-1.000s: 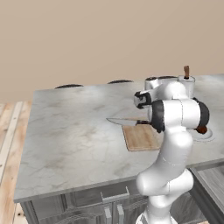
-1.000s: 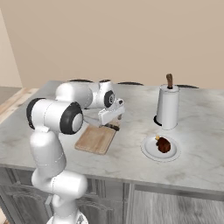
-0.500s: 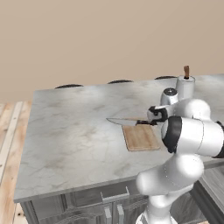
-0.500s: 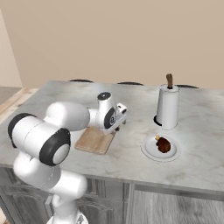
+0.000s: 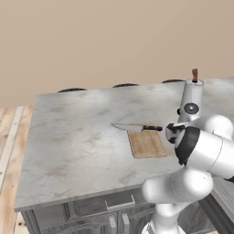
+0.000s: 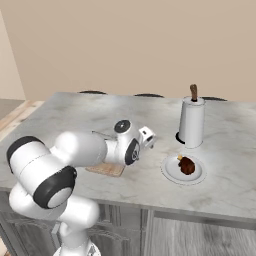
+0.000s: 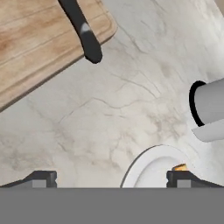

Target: Pick up the knife from the drawer and place it on the cutting board. Then place the meat from the plate to the cutting board.

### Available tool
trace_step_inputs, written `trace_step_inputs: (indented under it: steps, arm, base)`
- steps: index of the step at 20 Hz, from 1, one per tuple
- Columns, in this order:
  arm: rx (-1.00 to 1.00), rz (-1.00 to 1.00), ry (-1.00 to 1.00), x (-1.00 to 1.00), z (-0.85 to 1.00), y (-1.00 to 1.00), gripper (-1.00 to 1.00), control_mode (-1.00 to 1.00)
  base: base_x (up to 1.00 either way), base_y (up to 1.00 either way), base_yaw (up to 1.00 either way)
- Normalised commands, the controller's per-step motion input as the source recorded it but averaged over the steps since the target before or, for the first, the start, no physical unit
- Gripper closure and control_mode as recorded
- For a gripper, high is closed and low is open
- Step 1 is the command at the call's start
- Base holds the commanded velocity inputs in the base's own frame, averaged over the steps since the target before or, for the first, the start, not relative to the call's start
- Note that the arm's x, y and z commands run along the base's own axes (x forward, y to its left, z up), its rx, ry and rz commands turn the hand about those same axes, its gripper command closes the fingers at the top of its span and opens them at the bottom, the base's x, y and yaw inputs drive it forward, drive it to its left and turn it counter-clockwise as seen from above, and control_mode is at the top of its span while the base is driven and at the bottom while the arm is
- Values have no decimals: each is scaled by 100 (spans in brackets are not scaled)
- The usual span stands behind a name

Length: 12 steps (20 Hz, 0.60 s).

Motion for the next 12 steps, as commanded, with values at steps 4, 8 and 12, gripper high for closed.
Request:
trace_step_inputs:
  steps: [4,8,12]
  arm:
    - [0,-12,-11,-5,6,-48,-100,-100]
    - [1,-8,-12,-1,12,-43,-100,-100]
    - [2,-4,-14,-4,21,-43,-100,-100]
  base:
    - [0,0,0]
    - [0,0,0]
    - [0,0,0]
